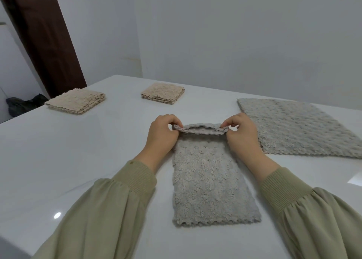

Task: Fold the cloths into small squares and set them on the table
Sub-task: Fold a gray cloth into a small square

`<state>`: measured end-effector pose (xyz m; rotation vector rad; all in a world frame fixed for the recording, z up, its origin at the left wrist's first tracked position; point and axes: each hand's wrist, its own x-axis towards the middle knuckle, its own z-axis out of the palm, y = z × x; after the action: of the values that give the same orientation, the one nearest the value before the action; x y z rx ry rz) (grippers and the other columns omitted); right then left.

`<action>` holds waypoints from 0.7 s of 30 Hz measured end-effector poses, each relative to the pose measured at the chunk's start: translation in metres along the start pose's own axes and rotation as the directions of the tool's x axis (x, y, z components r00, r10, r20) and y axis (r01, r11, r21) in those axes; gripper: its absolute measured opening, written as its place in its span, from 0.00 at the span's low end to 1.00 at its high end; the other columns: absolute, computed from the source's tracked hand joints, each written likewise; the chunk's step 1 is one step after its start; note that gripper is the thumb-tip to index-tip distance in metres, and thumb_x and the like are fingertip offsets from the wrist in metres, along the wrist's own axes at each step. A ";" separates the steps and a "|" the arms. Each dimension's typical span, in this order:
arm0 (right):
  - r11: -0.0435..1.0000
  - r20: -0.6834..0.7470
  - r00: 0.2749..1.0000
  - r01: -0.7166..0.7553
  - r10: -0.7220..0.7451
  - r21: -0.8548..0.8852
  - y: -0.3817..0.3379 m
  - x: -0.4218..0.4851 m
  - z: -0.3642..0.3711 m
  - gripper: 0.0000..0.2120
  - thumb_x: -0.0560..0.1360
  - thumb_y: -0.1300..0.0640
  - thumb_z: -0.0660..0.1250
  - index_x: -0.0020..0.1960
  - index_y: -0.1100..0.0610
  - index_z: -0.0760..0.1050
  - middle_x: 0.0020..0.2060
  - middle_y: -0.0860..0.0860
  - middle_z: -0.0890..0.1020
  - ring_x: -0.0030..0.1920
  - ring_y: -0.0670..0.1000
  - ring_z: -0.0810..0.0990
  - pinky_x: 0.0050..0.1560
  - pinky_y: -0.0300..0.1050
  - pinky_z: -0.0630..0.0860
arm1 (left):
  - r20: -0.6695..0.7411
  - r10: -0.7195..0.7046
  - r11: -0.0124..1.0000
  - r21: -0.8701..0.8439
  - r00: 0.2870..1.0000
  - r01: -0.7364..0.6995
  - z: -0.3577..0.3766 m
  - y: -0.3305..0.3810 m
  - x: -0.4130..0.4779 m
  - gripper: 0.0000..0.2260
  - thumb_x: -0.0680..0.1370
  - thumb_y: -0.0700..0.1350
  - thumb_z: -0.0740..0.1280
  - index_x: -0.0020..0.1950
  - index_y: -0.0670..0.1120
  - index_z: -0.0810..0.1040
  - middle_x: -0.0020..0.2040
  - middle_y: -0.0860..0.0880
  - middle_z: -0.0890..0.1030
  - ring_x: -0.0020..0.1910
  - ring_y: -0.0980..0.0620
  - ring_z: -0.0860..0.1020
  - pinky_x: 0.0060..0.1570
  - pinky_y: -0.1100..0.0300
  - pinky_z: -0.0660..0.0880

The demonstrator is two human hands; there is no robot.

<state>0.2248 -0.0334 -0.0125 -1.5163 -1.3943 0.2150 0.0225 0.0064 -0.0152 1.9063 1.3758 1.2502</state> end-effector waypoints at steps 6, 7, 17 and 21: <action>1.000 0.081 0.997 0.020 -0.018 -0.022 -0.007 -0.035 -0.022 0.20 0.66 0.76 0.61 0.33 0.51 0.76 0.41 0.50 0.74 0.42 0.42 0.71 0.42 0.29 0.63 | 0.306 0.181 0.930 0.256 0.935 -0.264 -0.025 0.008 -0.033 0.13 0.70 0.31 0.64 0.38 0.50 0.76 0.42 0.55 0.75 0.49 0.55 0.68 0.48 0.64 0.65; 0.998 0.128 0.991 0.033 -0.026 -0.059 -0.007 -0.041 -0.025 0.19 0.67 0.75 0.61 0.33 0.51 0.76 0.42 0.50 0.74 0.44 0.45 0.71 0.43 0.30 0.63 | 0.347 0.175 0.910 0.300 0.921 -0.286 -0.027 0.009 -0.037 0.11 0.71 0.33 0.63 0.39 0.50 0.77 0.43 0.54 0.75 0.50 0.54 0.68 0.50 0.62 0.65; 0.993 0.227 0.973 -0.023 0.048 -0.113 -0.009 -0.054 -0.032 0.12 0.73 0.64 0.63 0.38 0.48 0.78 0.43 0.46 0.77 0.47 0.46 0.74 0.47 0.35 0.65 | 0.287 0.443 0.731 0.432 0.849 -0.528 0.012 0.036 -0.045 0.12 0.72 0.53 0.70 0.49 0.48 0.79 0.47 0.51 0.79 0.50 0.50 0.72 0.49 0.58 0.68; 0.998 0.174 0.983 -0.048 0.056 -0.052 -0.011 -0.054 -0.033 0.13 0.73 0.66 0.65 0.40 0.49 0.80 0.42 0.46 0.79 0.43 0.41 0.75 0.42 0.25 0.65 | 0.285 0.433 0.764 0.387 0.855 -0.516 0.023 0.042 -0.047 0.10 0.74 0.51 0.69 0.53 0.48 0.79 0.50 0.52 0.79 0.52 0.52 0.73 0.48 0.58 0.70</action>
<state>0.2243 -0.0975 -0.0142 -1.6055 -1.5075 0.3577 0.0587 -0.0495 -0.0117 2.7613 1.1927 0.9747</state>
